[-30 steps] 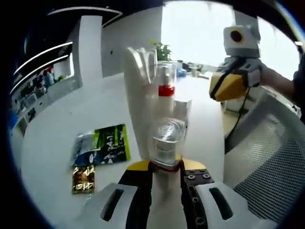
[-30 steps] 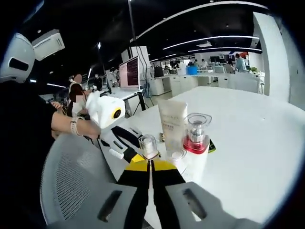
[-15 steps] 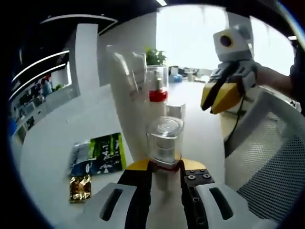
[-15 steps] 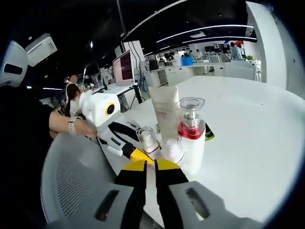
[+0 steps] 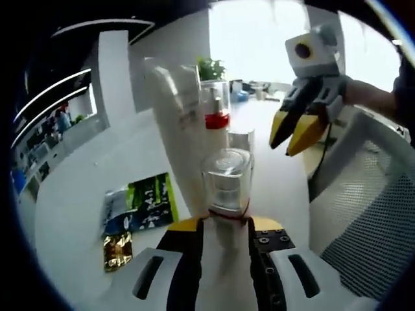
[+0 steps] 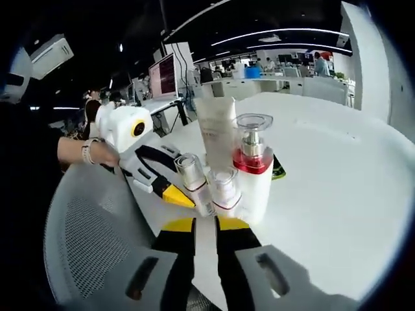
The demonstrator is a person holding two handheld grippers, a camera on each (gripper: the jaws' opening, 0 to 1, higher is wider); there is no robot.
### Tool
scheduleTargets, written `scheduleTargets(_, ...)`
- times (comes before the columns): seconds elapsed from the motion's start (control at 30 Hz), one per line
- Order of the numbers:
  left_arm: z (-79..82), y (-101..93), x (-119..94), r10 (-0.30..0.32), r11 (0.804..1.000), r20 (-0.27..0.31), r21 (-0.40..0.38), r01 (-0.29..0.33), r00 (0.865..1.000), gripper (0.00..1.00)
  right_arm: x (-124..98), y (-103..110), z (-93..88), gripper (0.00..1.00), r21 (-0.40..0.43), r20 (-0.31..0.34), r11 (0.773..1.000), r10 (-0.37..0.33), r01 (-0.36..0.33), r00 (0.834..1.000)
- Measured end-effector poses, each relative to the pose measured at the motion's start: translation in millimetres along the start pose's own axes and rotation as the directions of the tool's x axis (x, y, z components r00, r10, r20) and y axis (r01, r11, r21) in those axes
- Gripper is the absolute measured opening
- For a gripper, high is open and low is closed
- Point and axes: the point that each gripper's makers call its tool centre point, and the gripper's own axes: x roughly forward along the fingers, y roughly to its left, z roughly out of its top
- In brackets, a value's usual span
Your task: Arrange the skincare products in the storage area until every visible bottle or jar stands upright without overlapping.
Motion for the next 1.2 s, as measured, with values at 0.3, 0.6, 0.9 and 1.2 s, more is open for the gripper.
scheduleTargets(0.3, -11.6, 0.4, -11.1, 0.005, 0.999, -0.062, -0.041, -0.007, 0.998, 0.20, 12.1, -10.2, -4.9, 0.14, -0.037, -0.045, 0.999, -0.018, 0.016, 0.999)
scheduleTargets(0.6, -13.6, -6.2, -7.5, -0.010, 0.998, -0.109, -0.058, 0.004, 0.994, 0.10, 25.0, -20.1, -15.0, 0.16, -0.059, -0.098, 0.998, -0.021, 0.015, 0.995)
scheduleTargets(0.9, -13.6, -6.0, -2.0, -0.008, 0.997, -0.121, -0.082, -0.002, 0.993, 0.09, 32.9, -25.5, -22.6, 0.15, -0.070, -0.137, 0.997, -0.026, 0.016, 0.990)
scheduleTargets(1.2, -9.9, -7.9, 5.7, -0.010, 0.995, -0.113, -0.103, -0.002, 0.993, 0.07, 35.0, -28.5, -20.3, 0.14, -0.063, -0.140, 0.998, -0.032, 0.024, 0.990)
